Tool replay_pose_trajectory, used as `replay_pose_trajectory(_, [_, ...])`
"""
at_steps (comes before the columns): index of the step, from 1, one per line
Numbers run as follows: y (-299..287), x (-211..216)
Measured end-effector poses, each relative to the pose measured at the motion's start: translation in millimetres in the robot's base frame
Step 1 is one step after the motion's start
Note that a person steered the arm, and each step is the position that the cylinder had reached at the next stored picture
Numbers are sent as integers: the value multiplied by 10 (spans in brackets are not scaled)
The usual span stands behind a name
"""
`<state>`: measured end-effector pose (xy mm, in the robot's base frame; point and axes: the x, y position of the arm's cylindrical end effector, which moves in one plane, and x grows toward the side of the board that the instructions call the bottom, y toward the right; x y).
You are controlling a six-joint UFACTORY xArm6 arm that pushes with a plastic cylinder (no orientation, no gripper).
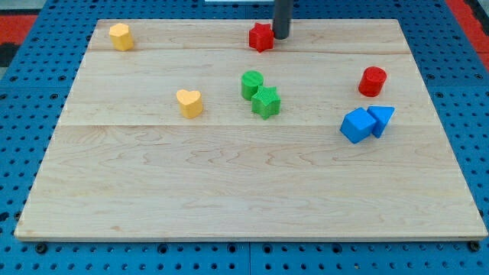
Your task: Push the red circle above the blue blocks
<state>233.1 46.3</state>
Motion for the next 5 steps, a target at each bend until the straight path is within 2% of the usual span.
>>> replay_pose_trajectory(2, [-491,0])
replay_pose_trajectory(4, [-418,1])
replay_pose_trajectory(5, [-215,132])
